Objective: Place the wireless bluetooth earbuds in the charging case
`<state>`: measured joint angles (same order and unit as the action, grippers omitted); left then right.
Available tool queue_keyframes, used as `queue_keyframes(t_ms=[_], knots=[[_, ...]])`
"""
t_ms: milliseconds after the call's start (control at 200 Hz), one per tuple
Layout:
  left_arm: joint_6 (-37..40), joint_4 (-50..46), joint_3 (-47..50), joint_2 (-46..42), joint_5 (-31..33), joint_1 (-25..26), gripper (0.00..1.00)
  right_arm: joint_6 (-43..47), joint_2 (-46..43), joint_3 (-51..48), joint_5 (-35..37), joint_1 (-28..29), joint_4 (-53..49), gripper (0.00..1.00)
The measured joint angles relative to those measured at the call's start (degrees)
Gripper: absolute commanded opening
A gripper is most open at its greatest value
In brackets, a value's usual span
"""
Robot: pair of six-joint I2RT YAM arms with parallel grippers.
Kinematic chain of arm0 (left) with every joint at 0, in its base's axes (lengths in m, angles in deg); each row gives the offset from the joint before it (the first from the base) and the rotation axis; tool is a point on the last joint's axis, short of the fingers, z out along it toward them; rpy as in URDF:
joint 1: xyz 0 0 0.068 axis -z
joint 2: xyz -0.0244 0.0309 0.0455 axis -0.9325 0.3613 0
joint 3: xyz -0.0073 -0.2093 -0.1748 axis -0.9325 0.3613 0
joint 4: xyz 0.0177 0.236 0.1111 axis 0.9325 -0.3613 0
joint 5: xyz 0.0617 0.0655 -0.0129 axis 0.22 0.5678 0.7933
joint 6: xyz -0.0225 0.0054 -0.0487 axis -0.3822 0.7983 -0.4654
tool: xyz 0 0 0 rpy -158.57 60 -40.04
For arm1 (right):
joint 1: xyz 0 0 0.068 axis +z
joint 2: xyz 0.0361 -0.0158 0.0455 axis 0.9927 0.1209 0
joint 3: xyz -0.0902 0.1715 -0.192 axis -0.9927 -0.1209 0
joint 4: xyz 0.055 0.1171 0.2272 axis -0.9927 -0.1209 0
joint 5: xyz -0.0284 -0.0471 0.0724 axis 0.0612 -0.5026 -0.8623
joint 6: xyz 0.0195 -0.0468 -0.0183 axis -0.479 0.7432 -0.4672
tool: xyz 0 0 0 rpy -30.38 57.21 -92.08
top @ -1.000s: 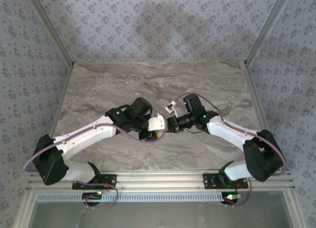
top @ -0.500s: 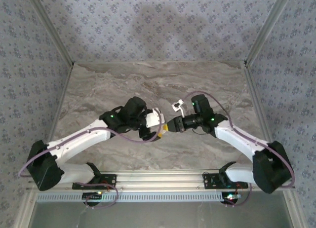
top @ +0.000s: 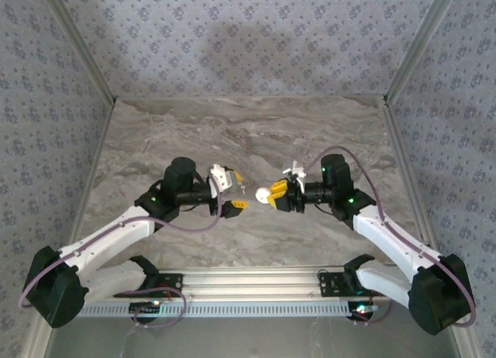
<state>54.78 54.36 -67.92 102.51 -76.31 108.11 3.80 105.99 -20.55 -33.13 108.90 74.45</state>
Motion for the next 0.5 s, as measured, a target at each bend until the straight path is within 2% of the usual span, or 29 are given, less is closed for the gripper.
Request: queue_keyframes(t_ms=[110, 250, 370, 505], knots=[[-0.02, 1.53, 0.0, 1.36, -3.61, -0.31, 0.69, 12.02, 0.44, 2.25, -3.98, 0.0, -4.83, 0.32], [2.14, 0.13, -0.02, 2.29, -6.93, -0.28, 0.62, 22.03, 2.16, 6.67, -7.5, 0.02, -9.86, 0.28], [3.78, -1.33, -0.04, 2.4, -7.19, -0.28, 0.63, 24.5, 3.82, 7.8, -7.52, 0.59, -10.49, 0.3], [3.65, -1.49, -0.04, 2.38, -3.08, -0.28, 0.66, 22.71, 5.95, 7.85, -3.85, 1.55, -11.13, 0.33]])
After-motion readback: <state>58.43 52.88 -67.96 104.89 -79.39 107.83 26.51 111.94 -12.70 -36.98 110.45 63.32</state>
